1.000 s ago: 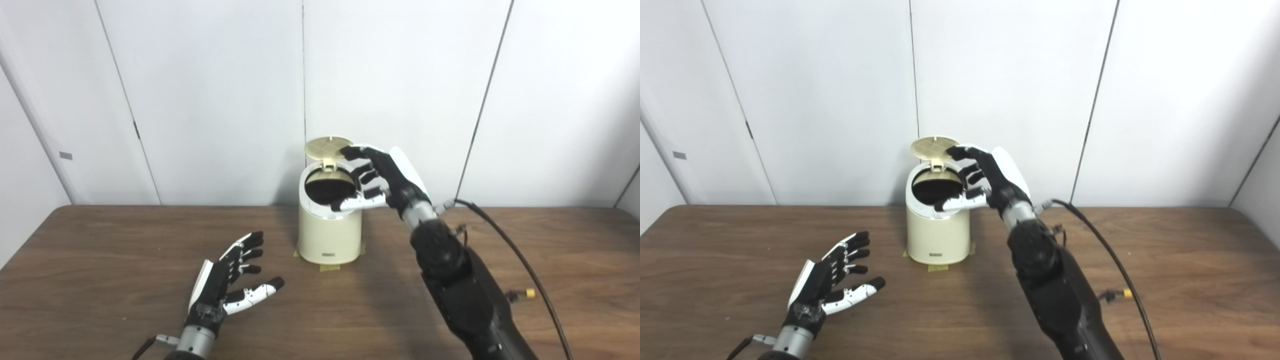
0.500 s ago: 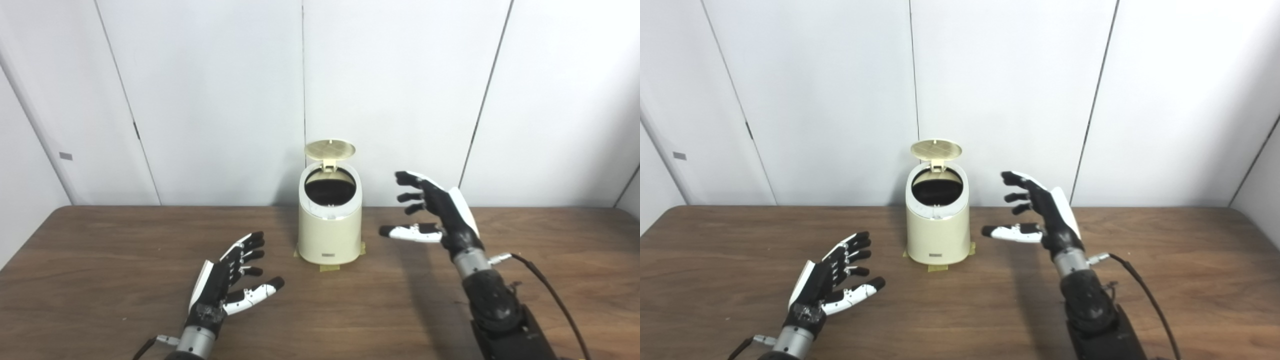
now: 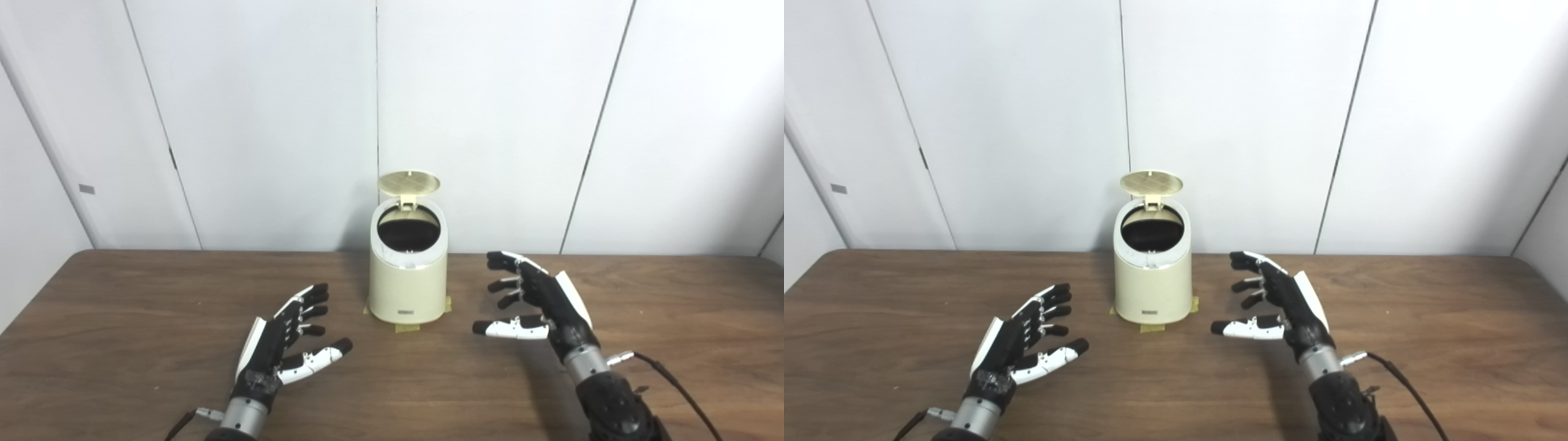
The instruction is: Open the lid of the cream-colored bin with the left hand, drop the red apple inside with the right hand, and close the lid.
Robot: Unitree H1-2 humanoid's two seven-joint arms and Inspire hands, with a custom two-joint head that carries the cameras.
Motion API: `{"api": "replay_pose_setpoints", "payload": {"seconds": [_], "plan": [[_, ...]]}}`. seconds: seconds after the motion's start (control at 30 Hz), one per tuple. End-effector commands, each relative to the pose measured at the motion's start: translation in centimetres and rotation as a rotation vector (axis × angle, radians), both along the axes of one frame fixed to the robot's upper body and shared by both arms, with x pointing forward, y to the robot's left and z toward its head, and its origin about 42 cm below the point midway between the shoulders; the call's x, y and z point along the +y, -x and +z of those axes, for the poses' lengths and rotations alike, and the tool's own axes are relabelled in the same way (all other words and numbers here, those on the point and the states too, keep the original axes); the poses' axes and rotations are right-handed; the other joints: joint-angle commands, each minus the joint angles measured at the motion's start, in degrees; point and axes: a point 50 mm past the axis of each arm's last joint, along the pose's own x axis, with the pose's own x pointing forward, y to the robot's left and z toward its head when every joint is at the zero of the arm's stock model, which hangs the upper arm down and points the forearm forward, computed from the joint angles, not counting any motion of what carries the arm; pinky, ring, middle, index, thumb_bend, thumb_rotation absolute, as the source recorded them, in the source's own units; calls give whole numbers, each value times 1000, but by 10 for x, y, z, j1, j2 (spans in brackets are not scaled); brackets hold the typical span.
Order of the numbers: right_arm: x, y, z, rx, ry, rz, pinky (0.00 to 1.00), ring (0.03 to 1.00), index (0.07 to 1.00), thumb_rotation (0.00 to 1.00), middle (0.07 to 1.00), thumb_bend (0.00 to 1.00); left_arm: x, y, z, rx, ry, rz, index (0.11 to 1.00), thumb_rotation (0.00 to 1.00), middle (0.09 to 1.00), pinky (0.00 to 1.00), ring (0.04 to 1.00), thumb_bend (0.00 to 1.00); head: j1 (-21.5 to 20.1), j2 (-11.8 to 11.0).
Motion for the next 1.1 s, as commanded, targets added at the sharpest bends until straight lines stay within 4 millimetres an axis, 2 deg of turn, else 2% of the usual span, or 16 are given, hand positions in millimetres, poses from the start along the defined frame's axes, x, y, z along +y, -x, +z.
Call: {"api": "replay_pose_setpoints", "payload": {"seconds": [0.0, 0.2, 0.27, 0.5, 0.67, 0.73, 0.83, 0.97, 1.07], "plan": [[8, -4, 19, -63, -27, 22, 506, 639, 766, 89, 779, 784, -6, -2, 12, -64, 12, -2, 878, 201, 854, 700, 813, 773, 1, 1], [12, -2, 12, -64, -46, 23, 520, 652, 766, 125, 777, 783, -8, -10, 40, -130, 12, -8, 877, 217, 854, 697, 819, 766, 5, -1], [13, -1, 10, -65, -50, 24, 517, 642, 761, 120, 770, 775, -8, -13, 49, -158, -15, -8, 876, 252, 854, 680, 809, 774, 6, -1], [13, 2, 7, -62, -53, 25, 517, 643, 759, 91, 768, 774, -8, -42, 117, -263, -158, -45, 904, 339, 913, 682, 843, 827, 8, -2], [14, 3, 6, -65, -52, 23, 520, 648, 773, 79, 774, 767, -26, -62, 165, -332, -233, -82, 918, 372, 941, 702, 898, 872, 7, 0], [14, 3, 6, -63, -55, 19, 520, 646, 772, 73, 772, 769, -33, -70, 180, -350, -263, -83, 928, 383, 953, 744, 919, 884, 6, 1], [13, 3, 5, -56, -60, 19, 528, 649, 770, 73, 774, 767, -43, -82, 198, -349, -286, -80, 941, 390, 981, 796, 957, 925, 5, 1], [13, 4, 5, -58, -55, 20, 528, 647, 770, 82, 774, 767, -53, -95, 219, -370, -349, -81, 947, 416, 998, 801, 991, 959, 4, 1], [13, 4, 5, -59, -57, 20, 526, 647, 770, 82, 774, 768, -58, -104, 229, -390, -405, -89, 942, 415, 990, 780, 970, 958, 3, 3]]}}
